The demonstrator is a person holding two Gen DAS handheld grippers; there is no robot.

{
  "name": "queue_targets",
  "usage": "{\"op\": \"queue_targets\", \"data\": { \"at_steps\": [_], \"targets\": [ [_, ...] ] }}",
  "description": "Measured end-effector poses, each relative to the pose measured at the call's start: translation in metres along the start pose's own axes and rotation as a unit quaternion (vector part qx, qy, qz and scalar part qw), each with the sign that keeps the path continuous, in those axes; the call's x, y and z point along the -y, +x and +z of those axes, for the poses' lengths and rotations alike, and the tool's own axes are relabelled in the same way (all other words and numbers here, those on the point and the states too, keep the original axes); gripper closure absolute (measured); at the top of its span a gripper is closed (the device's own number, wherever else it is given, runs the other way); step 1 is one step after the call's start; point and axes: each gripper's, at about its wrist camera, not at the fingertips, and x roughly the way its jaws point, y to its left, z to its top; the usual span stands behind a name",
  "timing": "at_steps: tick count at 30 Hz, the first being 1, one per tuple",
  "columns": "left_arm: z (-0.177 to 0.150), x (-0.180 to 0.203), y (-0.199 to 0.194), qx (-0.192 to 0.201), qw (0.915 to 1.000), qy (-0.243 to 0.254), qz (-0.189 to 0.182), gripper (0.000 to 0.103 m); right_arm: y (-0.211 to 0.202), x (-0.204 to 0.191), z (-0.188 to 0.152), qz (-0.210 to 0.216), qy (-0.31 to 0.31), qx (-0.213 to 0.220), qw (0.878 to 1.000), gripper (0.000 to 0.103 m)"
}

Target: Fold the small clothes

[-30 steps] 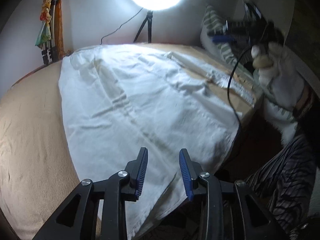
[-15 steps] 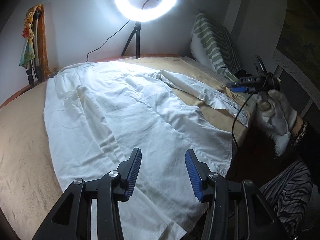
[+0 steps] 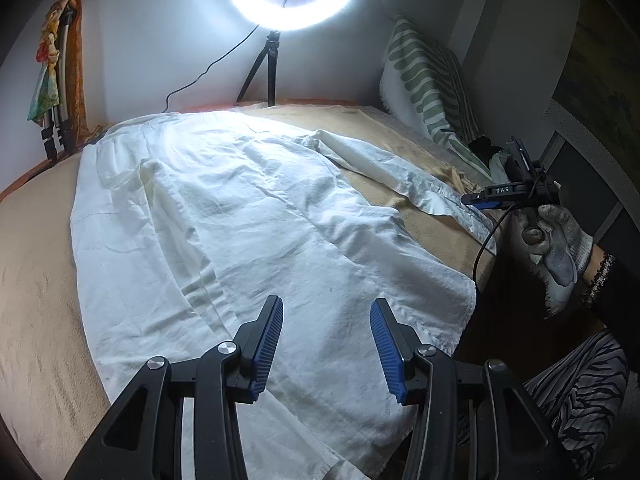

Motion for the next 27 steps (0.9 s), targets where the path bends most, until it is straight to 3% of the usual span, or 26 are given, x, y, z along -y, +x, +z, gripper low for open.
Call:
{"op": "queue_targets", "data": {
  "at_steps": [1,3,9,15,22,27],
  "targets": [
    [0.000,0.001,0.000,0.001,1.0000,0.001,0.002,0.056,0.000,-0.004,-0.001,-0.003,-0.009,-0.001,1.000,0.060],
    [0.000,0.003,0.001,0.000,1.0000,0.005,0.007,0.057,0.001,-0.011,-0.003,-0.014,-0.028,-0.008,0.999,0.092],
    [-0.002,0.005,-0.001,0.002,0.9999,0.009,0.007,0.057,-0.025,-0.025,-0.004,0.010,-0.011,0.021,1.000,0.095],
    [0.000,0.005,-0.005,0.009,0.9999,0.002,0.009,0.058,-0.067,-0.081,-0.004,0.054,-0.044,0.070,0.995,0.095],
    [0.000,-0.003,-0.012,0.019,0.9996,-0.019,0.010,0.058,-0.099,-0.181,-0.030,0.100,-0.153,0.095,0.979,0.095],
    [-0.002,-0.014,-0.016,0.024,0.9986,-0.047,0.006,0.058,-0.085,-0.248,-0.071,0.123,-0.263,0.061,0.955,0.095]
  ]
}}
